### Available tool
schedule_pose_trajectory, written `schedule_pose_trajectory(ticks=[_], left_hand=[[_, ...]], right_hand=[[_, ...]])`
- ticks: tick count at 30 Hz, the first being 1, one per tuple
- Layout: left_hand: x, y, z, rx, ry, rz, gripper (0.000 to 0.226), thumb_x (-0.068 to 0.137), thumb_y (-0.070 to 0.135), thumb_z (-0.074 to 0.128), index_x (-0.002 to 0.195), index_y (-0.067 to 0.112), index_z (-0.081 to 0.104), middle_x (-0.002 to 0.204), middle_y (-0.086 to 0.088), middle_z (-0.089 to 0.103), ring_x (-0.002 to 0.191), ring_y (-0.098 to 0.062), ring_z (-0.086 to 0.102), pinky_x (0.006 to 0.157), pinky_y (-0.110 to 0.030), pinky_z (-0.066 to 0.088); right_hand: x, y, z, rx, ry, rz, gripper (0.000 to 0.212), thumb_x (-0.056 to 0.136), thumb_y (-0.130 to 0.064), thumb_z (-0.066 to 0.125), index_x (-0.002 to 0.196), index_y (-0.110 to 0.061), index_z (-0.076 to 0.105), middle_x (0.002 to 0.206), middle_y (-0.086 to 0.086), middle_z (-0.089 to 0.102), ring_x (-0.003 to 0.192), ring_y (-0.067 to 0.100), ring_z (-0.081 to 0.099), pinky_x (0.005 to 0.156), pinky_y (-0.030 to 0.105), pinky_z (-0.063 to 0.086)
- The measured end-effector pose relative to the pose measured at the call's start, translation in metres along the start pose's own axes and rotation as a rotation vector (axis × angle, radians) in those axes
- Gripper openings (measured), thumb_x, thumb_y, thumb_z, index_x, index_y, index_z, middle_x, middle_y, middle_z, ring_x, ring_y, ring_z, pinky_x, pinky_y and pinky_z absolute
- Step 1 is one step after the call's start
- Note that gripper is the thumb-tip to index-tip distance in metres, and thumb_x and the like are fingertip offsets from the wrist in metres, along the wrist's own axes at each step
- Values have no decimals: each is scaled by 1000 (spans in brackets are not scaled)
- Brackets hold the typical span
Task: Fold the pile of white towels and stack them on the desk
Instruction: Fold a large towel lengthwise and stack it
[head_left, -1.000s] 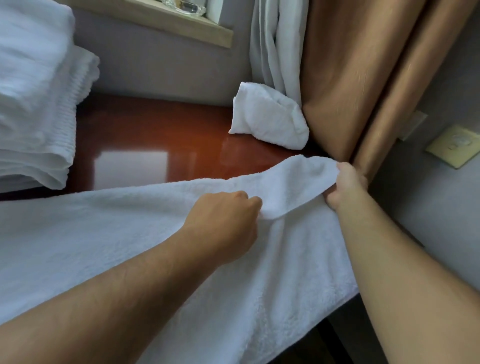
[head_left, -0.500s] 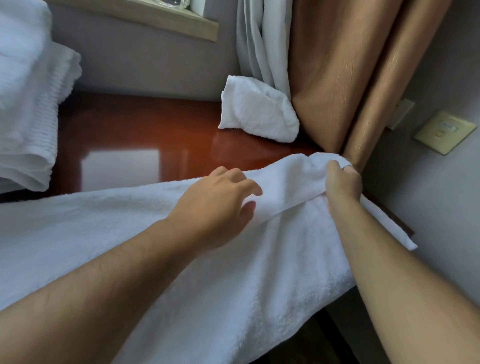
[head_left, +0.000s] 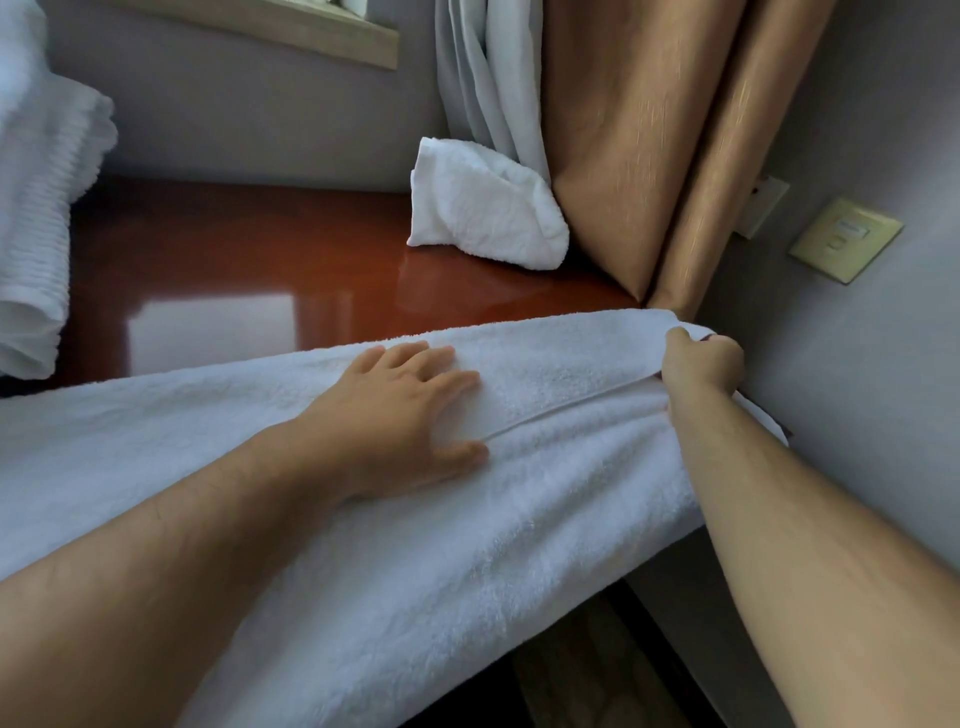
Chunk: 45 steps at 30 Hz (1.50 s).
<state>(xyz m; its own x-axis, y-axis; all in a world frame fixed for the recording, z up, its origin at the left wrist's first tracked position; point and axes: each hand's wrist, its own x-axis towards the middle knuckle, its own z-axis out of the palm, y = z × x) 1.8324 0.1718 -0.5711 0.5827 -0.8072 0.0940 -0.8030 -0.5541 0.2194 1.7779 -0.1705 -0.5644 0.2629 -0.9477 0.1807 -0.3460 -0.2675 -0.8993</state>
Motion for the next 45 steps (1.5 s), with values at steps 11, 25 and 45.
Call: schedule_pose_trajectory(ticks=[11,25,45], left_hand=[[-4,19,-18,39,233,226,15,93,29,52,88,26,66,90,10,59,84,-16,56,64,-36,50],[-9,27,-16,-44,170,319,12,91,30,56,82,30,63,73,15,54,62,-9,50,50,-23,37],[-33,11,-19,126,-10,84,61,95,42,46,153,38,30,160,16,29,144,-11,28,118,-31,23]], right_hand=[[-1,7,2,143,-57,-55,57,90,5,44,134,-24,65,143,-5,55,124,11,53,70,-2,38],[-5,3,-5,126,218,34,39,93,2,53,129,-8,65,132,7,59,117,25,60,59,2,40],[-91,-44,33,-1007,-531,-171,77,102,-56,22,162,-10,8,169,17,-1,154,43,0,124,56,2]])
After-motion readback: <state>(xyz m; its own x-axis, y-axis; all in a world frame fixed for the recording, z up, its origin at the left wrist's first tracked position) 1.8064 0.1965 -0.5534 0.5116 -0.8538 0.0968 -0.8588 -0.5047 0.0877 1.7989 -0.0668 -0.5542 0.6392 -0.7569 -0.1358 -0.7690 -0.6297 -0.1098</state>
